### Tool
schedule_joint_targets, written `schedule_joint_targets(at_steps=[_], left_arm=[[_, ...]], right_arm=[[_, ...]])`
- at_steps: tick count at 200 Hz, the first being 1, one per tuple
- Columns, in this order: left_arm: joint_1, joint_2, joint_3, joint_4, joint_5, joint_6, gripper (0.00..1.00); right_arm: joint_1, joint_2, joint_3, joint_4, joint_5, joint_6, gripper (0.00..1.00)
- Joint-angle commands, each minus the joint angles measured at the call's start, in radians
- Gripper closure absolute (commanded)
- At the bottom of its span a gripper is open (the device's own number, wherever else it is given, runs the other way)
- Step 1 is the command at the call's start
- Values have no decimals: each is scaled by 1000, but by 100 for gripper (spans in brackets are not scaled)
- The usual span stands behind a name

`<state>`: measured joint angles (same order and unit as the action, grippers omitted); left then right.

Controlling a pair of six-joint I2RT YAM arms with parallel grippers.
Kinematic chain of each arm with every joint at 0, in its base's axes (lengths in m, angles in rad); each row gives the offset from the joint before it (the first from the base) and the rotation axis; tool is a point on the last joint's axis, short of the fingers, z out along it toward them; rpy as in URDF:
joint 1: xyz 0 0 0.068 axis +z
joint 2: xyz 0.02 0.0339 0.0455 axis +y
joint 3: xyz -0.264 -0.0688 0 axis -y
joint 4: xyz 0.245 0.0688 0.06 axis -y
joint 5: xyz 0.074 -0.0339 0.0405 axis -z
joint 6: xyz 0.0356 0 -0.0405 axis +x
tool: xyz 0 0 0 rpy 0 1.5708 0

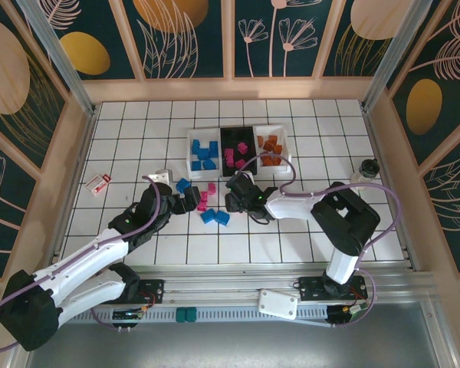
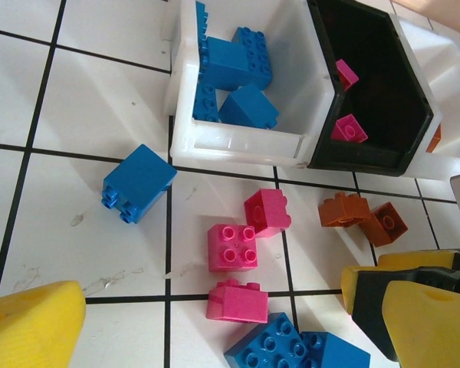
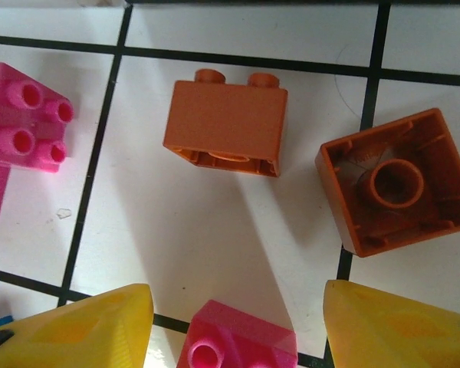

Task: Sort the legos into containers by color
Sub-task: Pick up the lego from the center of the table, then place the lego in the container.

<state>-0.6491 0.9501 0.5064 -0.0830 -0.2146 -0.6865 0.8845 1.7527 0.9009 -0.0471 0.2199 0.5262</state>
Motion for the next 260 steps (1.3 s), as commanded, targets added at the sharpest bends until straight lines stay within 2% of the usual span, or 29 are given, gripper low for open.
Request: schedule_joint_targets(at_steps=[1,22,53,76,107,134,201,214,225,234,246,260], left_arm=[[-1,7,-2,-9,-11,-16,1],[-1,11,-3,-7,-12,-16,2],[-2,23,0,-6,-14,-12,2],[-1,32,3,-10,-11,-9,1],[-2,36,5,-12,-14,-8,1],[-1,48,6,-9,-10,-15,1],[-1,76,9,-29,4,-20,1],[-1,79,7,-29,8,-22,2],[-2,84,4,-25,12,-25,1],[-2,91,3,-22,15,-28,2],[-1,102,1,-17,22,-28,2],[-1,122,2,-10,36,-24,2]], right_arm=[[13,19,-21,-44,27,13,39],[17,14,-43,-57,35,21,43],[16,-28,-64,-38,38,-4,65],[15,-119,-58,-17,35,-49,74],[-36,-224,19,5,-17,-118,77],[-116,-154,148,9,-37,-149,77],[-235,229,550,-42,6,-167,71],[-249,270,612,-66,2,-160,65],[-257,298,657,-76,-8,-158,50],[-259,303,682,-77,-14,-161,42],[-257,292,694,-73,-24,-166,37],[-252,253,680,-64,-34,-160,36]])
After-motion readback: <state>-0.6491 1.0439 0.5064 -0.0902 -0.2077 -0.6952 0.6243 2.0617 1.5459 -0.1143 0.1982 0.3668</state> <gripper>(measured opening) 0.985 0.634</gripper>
